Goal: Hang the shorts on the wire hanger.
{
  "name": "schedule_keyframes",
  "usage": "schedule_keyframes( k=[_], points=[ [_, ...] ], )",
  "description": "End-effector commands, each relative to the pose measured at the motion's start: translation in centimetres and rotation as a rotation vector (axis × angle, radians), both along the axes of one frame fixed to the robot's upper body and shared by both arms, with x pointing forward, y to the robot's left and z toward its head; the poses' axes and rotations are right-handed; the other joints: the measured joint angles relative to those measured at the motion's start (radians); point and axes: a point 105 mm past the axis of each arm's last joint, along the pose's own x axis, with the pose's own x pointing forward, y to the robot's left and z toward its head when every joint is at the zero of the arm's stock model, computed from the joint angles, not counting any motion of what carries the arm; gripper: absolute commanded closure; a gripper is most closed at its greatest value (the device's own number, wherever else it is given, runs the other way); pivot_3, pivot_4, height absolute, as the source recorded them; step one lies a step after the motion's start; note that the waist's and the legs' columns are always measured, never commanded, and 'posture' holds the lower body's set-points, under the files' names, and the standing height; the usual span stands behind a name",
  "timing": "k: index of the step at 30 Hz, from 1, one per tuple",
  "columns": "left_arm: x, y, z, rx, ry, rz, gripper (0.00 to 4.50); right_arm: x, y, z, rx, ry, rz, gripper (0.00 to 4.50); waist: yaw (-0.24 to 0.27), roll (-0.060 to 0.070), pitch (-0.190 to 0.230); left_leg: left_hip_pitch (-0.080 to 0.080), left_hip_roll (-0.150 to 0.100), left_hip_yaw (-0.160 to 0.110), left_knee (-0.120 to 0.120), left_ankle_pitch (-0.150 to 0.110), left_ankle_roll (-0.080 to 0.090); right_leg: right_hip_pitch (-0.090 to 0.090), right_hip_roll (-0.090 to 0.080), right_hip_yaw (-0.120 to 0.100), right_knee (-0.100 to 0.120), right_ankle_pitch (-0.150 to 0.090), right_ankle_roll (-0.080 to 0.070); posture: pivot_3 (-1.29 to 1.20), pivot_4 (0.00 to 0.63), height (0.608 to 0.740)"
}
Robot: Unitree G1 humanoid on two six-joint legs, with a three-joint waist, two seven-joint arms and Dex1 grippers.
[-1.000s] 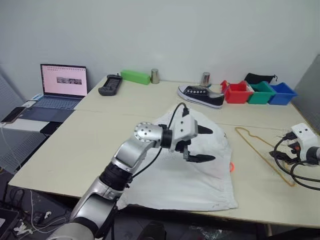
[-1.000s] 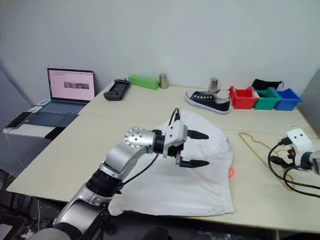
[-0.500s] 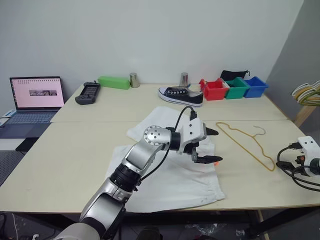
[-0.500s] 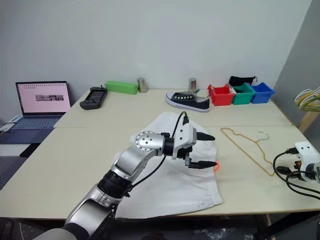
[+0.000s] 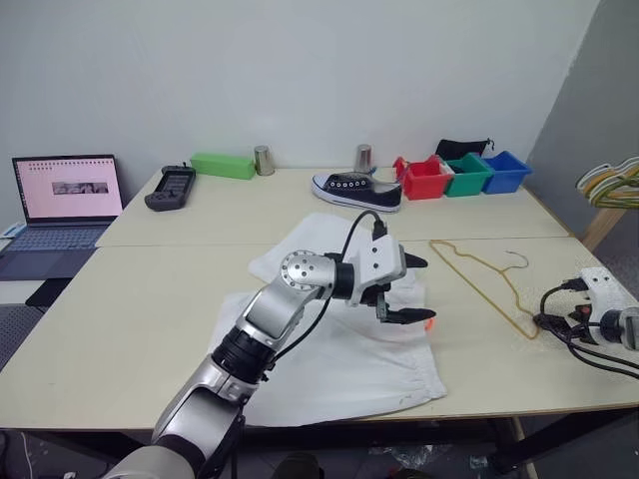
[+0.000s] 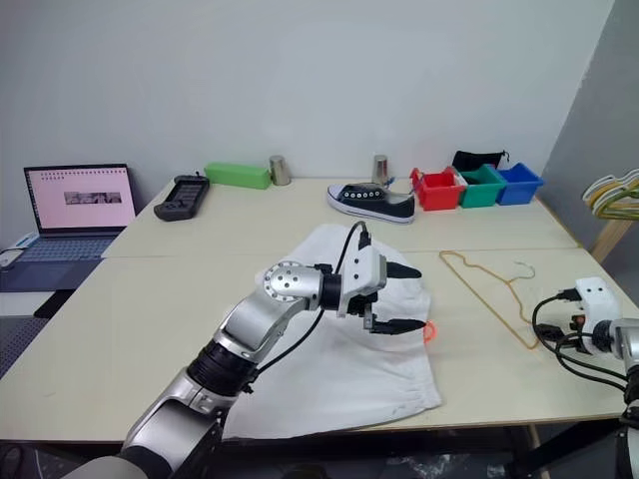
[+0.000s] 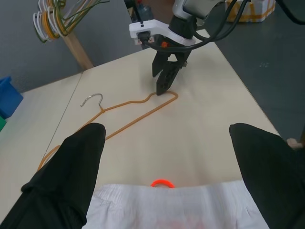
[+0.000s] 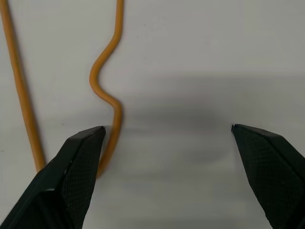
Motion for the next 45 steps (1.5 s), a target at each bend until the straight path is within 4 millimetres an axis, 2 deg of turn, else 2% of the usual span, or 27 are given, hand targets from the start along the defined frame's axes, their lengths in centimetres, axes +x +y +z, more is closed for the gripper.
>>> schedule_keyframes(
  k=[1,9,12,16,21,28,29,32,35,38,40,45],
  points=[
    [-0.1,0.1,1.5,-0.031,-0.041,-0.004,0.07,1.3,0.7,1.7,0.023,-0.075,0.005,0.0,0.0,0.0,0.0,0.0,0.0,0.0,0.0,0.0,0.0,0.0,0.0,0.0,0.0,0.0,0.0,0.29,0.0,0.74],
    [0.1,0.0,1.8,-0.025,-0.052,-0.003,0.07,0.9,1.8,-0.4,0.033,-0.016,0.036,0.0,-0.003,-0.001,0.0,0.0,0.0,0.0,0.0,0.0,0.0,0.0,0.0,0.0,0.0,0.0,0.0,0.29,0.0,0.74],
    [0.3,0.1,1.9,-0.024,-0.059,0.002,0.0,0.7,1.9,-0.8,0.028,0.002,0.037,0.44,-0.004,-0.001,0.0,0.0,0.0,0.0,0.0,0.0,0.0,0.0,0.0,0.001,0.0,0.0,0.0,0.29,0.0,0.74],
    [0.6,0.1,2.1,-0.027,-0.067,0.012,0.0,0.7,2.3,-1.0,0.028,0.013,0.062,1.46,-0.004,-0.002,0.001,0.0,0.0,0.0,-0.001,0.0,0.0,0.0,0.0,0.001,0.0,0.0,0.0,0.29,0.0,0.74],
    [0.9,0.2,2.3,-0.033,-0.074,0.025,0.0,0.6,2.0,-1.3,-0.039,0.02,0.106,2.46,-0.005,-0.003,0.001,0.0,0.0,0.0,-0.001,0.0,0.0,0.0,0.001,0.001,0.0,0.0,0.0,0.3,0.0,0.74],
    [1.2,0.5,2.2,-0.032,-0.078,0.041,0.0,0.9,2.4,-1.3,-0.026,0.014,0.114,4.3,-0.004,-0.005,0.002,0.0,0.0,0.0,-0.001,0.0,0.0,0.0,0.001,0.001,0.0,0.0,0.0,0.3,0.0,0.74],
    [1.2,0.5,2.2,-0.032,-0.078,0.041,0.0,1.0,2.4,-1.3,-0.021,0.006,0.106,4.46,-0.004,-0.005,0.002,0.0,0.0,0.0,-0.001,0.0,0.0,0.0,0.001,0.001,0.0,0.0,0.0,0.3,0.0,0.74],
    [1.3,0.6,2.2,-0.031,-0.078,0.045,0.0,1.3,2.3,-1.0,0.003,-0.014,0.081,4.46,-0.004,-0.005,0.002,0.0,0.0,0.0,-0.001,0.0,0.0,0.0,0.0,0.001,0.0,0.0,0.0,0.3,0.0,0.74],
    [1.6,0.6,2.2,-0.034,-0.075,0.059,0.0,1.9,2.3,-0.2,0.046,-0.061,0.034,4.46,-0.004,-0.005,0.002,0.0,0.001,0.0,-0.001,0.0,0.0,0.0,0.0,0.001,0.0,0.0,0.0,0.31,0.0,0.74],
    [2.0,0.9,2.3,-0.049,-0.064,0.089,0.0,2.6,2.6,1.1,0.021,-0.118,0.058,4.46,-0.004,-0.005,0.002,0.0,0.001,0.0,-0.001,0.0,0.0,0.0,0.0,0.001,0.0,0.0,0.0,0.3,0.0,0.74],
    [2.8,1.8,2.8,-0.068,-0.053,0.132,0.0,3.3,3.2,3.1,-0.026,-0.193,0.104,4.46,-0.004,-0.004,0.003,0.0,0.001,0.0,-0.001,0.0,0.0,-0.001,0.0,0.002,0.0,0.0,0.0,0.29,0.0,0.74],
    [6.2,5.7,4.7,-0.11,-0.037,0.288,0.0,5.1,5.2,9.0,-0.264,-0.408,0.274,4.46,-0.006,-0.001,0.005,-0.001,0.0,0.001,-0.005,0.0,0.0,-0.004,0.001,0.002,-0.001,0.0,0.001,0.28,0.0,0.74]
  ],
)
